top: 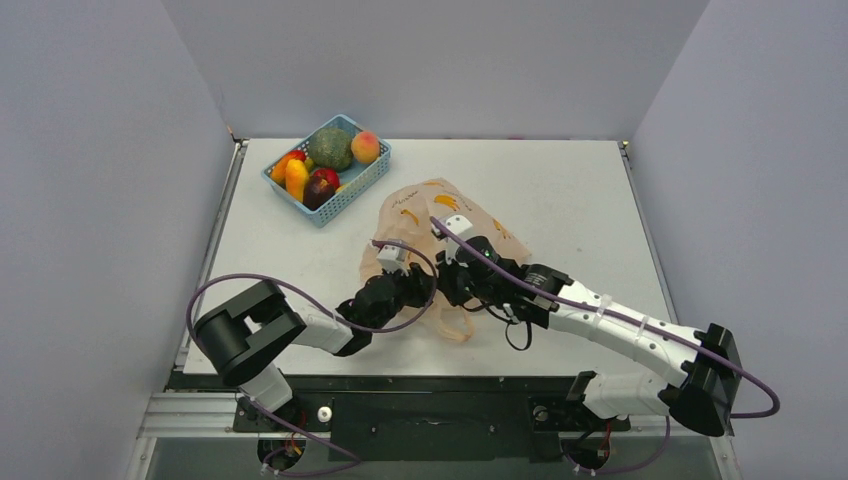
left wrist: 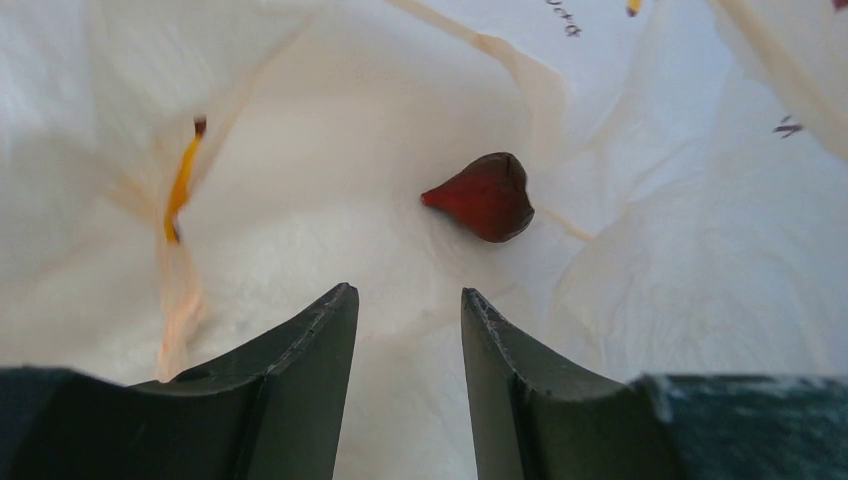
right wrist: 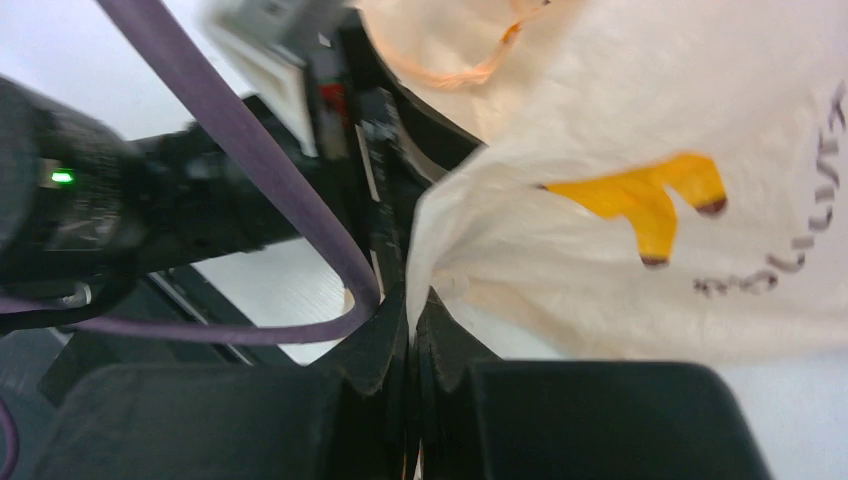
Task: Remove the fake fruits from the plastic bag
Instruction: Take out the fake fruit from the plastic bag.
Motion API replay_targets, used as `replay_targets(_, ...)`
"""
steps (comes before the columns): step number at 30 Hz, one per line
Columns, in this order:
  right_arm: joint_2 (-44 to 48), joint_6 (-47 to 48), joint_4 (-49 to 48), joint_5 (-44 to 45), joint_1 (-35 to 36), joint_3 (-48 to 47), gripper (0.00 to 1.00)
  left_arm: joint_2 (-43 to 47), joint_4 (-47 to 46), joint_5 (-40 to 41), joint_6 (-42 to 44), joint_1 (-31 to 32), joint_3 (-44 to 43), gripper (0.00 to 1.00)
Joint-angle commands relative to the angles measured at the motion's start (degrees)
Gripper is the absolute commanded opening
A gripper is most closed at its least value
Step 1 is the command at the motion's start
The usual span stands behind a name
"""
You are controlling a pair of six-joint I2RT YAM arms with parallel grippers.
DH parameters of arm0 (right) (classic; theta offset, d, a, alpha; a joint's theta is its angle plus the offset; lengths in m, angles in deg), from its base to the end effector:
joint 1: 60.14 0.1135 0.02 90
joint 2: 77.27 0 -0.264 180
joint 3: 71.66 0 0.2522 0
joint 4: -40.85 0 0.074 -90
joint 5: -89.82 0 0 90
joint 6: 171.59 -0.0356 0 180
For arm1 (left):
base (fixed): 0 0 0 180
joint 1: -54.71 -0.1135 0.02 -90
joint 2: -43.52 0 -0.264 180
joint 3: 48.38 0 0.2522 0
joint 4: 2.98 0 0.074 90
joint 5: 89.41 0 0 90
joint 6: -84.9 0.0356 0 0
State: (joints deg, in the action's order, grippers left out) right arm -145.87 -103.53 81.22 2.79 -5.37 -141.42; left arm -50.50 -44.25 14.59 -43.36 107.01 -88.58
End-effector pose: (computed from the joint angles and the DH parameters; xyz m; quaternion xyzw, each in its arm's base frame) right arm 0.1519 0.2119 0.2951 -0.2445 0.8694 0.2477 0.3507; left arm 0.1862 -0.2268 0.1497 0.0190 0.7779 -0.3743 0.5045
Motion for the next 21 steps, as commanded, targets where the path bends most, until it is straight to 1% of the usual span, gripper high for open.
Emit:
replay_targets(1, -3.04, 7.42, -8.79, -8.08, 4.11, -5.59, 0.0, 6.23, -0.56, 0.03, -1.75, -0.67, 3.92, 0.4)
replay_targets(4, -1.84, 7.1, -10.75, -8.86, 5.76, -4.05, 0.0, 9.12, 2.84, 0.99, -2.26, -0.28, 5.07, 0.4)
replay_targets(6, 0.93, 5.72, -11.43, -7.85, 5.94, -0.82, 0.0, 11.76, 5.16, 1.94, -1.89, 0.51, 5.49, 0.4)
replay_targets(11, 10.82, -0.04, -12.18, -5.11, 5.79, 12.79, 0.0, 13.56, 9.71, 1.66, -0.45, 2.38, 3.74, 0.45)
replay_targets(13, 17.61, -3.48, -11.82, -3.45, 5.74, 17.21, 0.0, 12.27, 10.18, 0.74, -0.27, 3.21, 2.43, 0.47)
replay_targets(17, 26.15, -9.59, -10.65, -0.58, 5.7, 22.99, 0.0, 7.12, 6.56, -0.6, -0.6, 3.91, 0.54, 0.5)
replay_targets(21, 30.17, -10.59, -8.43, 0.58, 5.48, 24.33, 0.0, 0.28, 3.81, -0.12, 0.17, 4.69, -2.76, 0.53)
